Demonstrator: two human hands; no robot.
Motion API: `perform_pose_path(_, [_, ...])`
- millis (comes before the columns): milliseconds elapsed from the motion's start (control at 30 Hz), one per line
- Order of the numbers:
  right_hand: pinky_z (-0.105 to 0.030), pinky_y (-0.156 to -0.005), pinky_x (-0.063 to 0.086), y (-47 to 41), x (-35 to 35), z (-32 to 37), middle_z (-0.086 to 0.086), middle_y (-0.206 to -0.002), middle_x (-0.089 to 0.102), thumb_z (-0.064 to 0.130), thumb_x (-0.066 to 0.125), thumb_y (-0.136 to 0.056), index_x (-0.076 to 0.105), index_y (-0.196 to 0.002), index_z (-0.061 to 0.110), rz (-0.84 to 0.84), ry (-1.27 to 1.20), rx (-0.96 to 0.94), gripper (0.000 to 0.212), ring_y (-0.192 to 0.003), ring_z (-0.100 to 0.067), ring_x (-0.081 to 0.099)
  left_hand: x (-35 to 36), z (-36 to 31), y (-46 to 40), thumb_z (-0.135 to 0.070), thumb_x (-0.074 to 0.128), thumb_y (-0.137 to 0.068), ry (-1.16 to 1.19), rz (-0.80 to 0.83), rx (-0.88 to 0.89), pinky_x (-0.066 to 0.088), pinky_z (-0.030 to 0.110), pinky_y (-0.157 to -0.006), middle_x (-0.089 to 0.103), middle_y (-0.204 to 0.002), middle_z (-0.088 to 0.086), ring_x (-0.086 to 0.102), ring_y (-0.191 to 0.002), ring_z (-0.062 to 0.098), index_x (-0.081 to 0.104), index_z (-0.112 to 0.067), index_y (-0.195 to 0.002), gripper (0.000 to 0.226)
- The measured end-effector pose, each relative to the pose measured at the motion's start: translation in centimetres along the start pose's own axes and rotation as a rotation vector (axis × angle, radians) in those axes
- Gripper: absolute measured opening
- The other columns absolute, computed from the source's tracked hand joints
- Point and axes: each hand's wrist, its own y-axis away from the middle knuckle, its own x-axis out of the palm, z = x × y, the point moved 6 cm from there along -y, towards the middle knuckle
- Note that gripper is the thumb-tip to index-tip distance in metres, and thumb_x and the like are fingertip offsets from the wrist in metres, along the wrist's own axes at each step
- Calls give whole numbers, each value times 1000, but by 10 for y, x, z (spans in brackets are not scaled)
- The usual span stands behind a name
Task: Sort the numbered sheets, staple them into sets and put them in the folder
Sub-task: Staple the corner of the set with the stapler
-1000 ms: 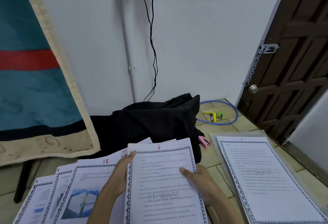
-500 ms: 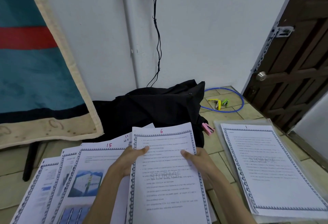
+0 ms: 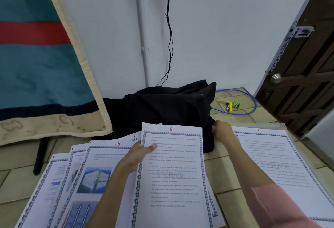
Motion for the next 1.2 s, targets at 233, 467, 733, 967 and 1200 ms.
perform_pose_path(233, [-40, -82, 45, 11, -11, -7, -24, -113, 60, 11, 48, -94, 48, -128, 0, -93, -405, 22, 36, -106, -39, 57, 1, -6, 10, -20, 61, -89, 2, 13, 34, 51, 43, -93, 69, -113, 7, 65, -103, 23, 62, -14, -112, 24])
perform_pose_path(467, [-30, -61, 48, 57, -46, 21, -7, -73, 43, 24, 34, -98, 47, -79, 11, 61, -1739, 275, 27, -62, -20, 45, 4, -16, 24, -26, 66, -86, -8, 25, 122, 50, 44, -94, 70, -111, 4, 66, -103, 21, 62, -17, -110, 26])
perform_pose_path(733, [-23, -49, 43, 114, -106, 111, 1, -49, 55, 28, 35, -100, 49, -71, 13, 14, -1651, -282, 36, -48, -13, 49, 11, -29, 54, -21, 59, -90, -44, -17, 287, 56, 25, -79, 72, -95, -10, 69, -91, 8, 65, -26, -99, 12])
perform_pose_path(967, [-24, -51, 39, 139, -107, 160, -6, -62, 52, 22, 25, -101, 46, -73, 12, 22, -1447, -344, 37, -52, -15, 45, 19, -39, 74, -22, 57, -92, -71, -19, 356, 54, 20, -78, 70, -94, -13, 67, -90, 3, 64, -32, -91, 12])
perform_pose_path(1200, [-25, -47, 35, 155, -110, 179, -5, -47, 49, 27, 30, -100, 49, -68, 9, 313, -1785, -281, 41, -40, -17, 40, 17, -54, 95, -20, 56, -92, 13, -11, 425, 55, 20, -76, 72, -86, -15, 69, -85, 1, 65, -31, -88, 14])
